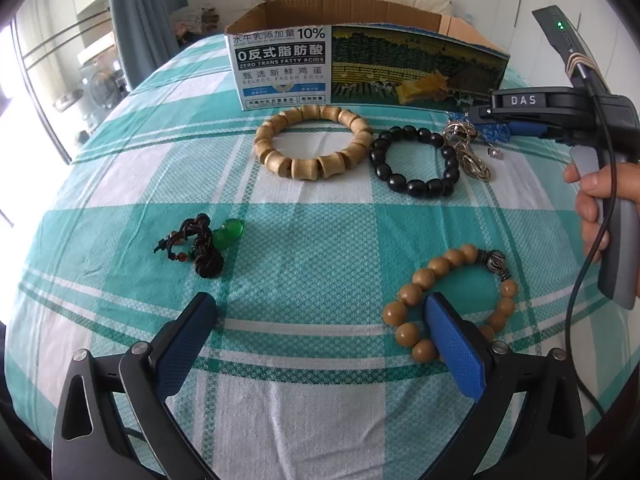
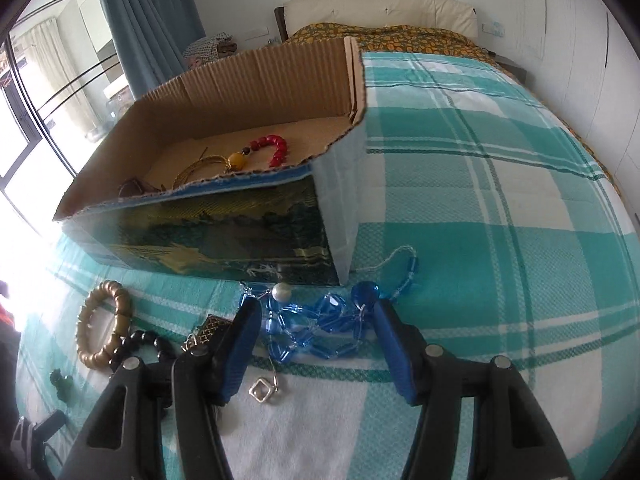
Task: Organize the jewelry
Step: 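Move the left tool to the brown wooden bracelet while the right tool grasps the blue beaded strand, then close the left tool on the brown wooden bracelet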
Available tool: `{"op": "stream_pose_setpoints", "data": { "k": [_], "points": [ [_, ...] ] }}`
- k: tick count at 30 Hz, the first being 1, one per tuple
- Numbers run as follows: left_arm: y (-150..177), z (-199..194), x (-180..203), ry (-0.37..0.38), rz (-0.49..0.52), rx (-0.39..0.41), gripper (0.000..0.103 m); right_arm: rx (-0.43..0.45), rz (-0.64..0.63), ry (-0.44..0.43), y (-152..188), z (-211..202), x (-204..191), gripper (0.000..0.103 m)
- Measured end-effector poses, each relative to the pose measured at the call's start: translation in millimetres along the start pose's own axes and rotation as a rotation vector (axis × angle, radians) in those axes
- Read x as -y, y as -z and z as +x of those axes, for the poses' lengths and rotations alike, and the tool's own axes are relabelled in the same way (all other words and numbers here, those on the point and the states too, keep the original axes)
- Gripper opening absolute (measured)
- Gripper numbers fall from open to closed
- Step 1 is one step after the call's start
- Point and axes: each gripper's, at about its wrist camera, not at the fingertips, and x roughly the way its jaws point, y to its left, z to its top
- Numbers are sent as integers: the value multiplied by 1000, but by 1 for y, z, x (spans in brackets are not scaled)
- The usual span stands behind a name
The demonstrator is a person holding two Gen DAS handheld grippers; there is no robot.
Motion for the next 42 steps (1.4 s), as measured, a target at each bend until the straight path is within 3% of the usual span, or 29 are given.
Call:
{"op": "stream_pose_setpoints", "data": {
  "k": [1,4,5,13,22,24,26,27,30,33,39,42],
  "points": [
    [1,-1,0,1,0,0,103,4,-31,26,3,1,-4,59],
    [2,-2,0,5,2,3,103,26,-34,56,13,-9,1,23],
    [2,-3,0,5,2,4,103,25,-17,48,17,-14,7,23],
    [3,-5,1,8,5,2,103,9,37,37,73,-60,43,23],
    [13,-23,-13,-13,-32,-3,102,16,72,90,135,-113,59,24],
    [13,-36,-10,8,-30,32,102,19,50,106,142,-117,56,26],
    [10,-48,-1,48,-2,71,102,41,44,100,144,-122,54,51],
    [9,-53,7,62,22,89,102,63,47,91,144,-125,54,53],
    [6,-61,33,104,109,106,102,108,67,63,146,-136,53,53],
    [6,-56,54,150,158,74,101,137,90,55,149,-144,58,53],
    [8,-37,80,190,207,17,92,143,138,63,159,-153,75,53],
    [9,-27,86,210,211,-19,81,145,154,47,162,-153,79,53]
  ]
}}
